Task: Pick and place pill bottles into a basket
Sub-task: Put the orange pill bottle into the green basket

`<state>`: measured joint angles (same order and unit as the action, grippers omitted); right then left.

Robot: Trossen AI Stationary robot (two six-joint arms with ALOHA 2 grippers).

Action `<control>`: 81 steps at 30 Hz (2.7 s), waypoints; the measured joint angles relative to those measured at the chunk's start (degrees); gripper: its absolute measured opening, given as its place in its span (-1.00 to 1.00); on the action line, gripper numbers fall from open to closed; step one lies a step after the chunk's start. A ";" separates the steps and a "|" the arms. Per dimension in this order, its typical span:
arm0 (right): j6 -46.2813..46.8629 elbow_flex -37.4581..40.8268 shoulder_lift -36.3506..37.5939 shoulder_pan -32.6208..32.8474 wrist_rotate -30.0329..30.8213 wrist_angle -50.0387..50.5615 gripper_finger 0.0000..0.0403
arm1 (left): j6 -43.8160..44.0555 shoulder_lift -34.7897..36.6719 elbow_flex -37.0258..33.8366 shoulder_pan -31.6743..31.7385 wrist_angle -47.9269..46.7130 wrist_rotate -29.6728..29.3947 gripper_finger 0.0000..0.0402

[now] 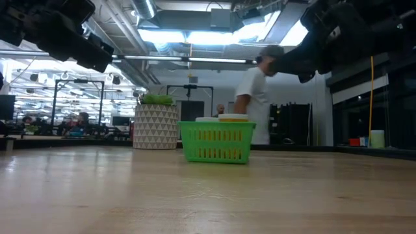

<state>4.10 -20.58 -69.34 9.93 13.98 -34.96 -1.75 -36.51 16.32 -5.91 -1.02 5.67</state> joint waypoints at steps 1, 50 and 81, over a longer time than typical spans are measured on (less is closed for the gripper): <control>0.55 0.00 0.00 0.02 -0.02 0.02 -0.98 | -0.55 0.00 0.00 0.00 -0.02 0.00 -0.38; 4.46 -0.02 0.00 0.05 -0.04 0.15 -0.91 | 4.57 0.00 0.00 -0.04 11.56 7.06 0.40; 5.27 -0.04 -0.02 0.05 -0.04 0.37 -0.91 | 17.39 -28.45 15.34 -35.02 4.03 -20.75 0.40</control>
<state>9.37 -20.62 -69.36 9.98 13.93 -34.59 15.64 -64.96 31.66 -40.94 3.01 -15.08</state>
